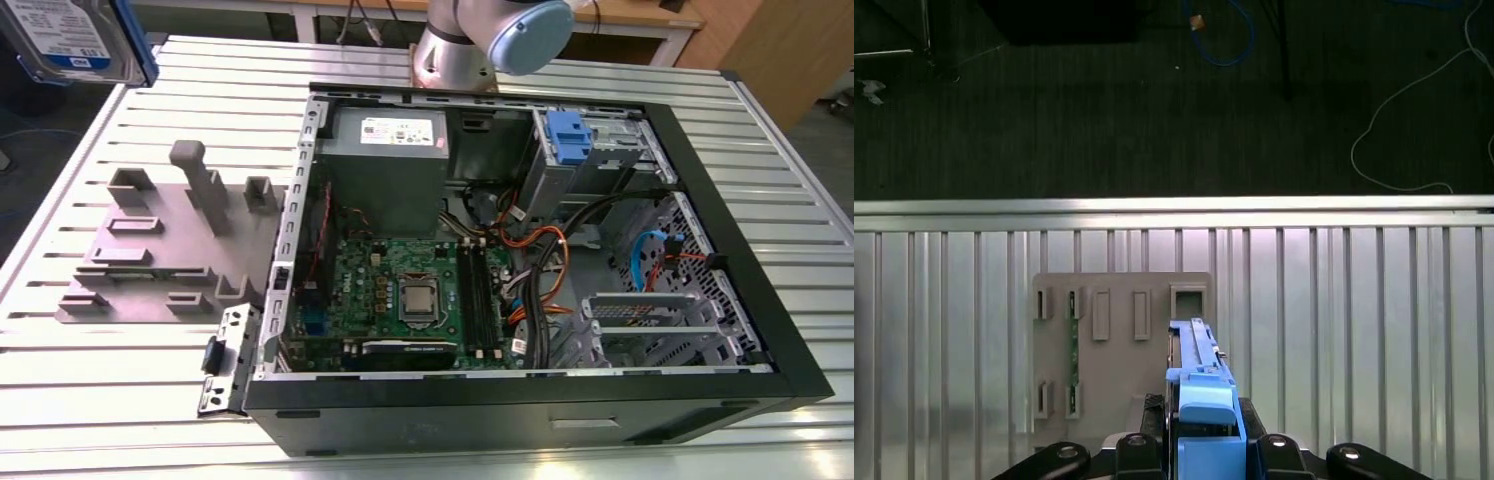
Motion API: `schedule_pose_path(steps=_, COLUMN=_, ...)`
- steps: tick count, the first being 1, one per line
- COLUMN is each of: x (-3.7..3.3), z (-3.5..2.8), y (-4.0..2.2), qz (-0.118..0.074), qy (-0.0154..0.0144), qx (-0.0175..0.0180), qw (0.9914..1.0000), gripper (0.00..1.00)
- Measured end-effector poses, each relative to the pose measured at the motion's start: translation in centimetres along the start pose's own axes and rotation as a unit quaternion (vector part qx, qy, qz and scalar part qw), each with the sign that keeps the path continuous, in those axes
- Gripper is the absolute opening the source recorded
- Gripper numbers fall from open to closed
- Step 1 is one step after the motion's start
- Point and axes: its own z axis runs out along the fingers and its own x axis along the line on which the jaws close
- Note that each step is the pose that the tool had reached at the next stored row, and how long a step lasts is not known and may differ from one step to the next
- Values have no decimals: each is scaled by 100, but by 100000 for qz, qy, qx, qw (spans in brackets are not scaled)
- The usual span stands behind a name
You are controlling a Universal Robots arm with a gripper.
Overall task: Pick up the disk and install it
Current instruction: 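Pick up the disk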
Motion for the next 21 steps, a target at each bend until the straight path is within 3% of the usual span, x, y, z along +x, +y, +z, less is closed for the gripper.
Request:
schedule_pose_path(steps=8, x=-4, z=0, y=-143, qz=2, qy=0, qx=-5, qw=100000, gripper=36)
schedule_pose_path(steps=21, x=100, z=0, y=-151, qz=1, qy=168, qx=-2, qw=100000, gripper=36)
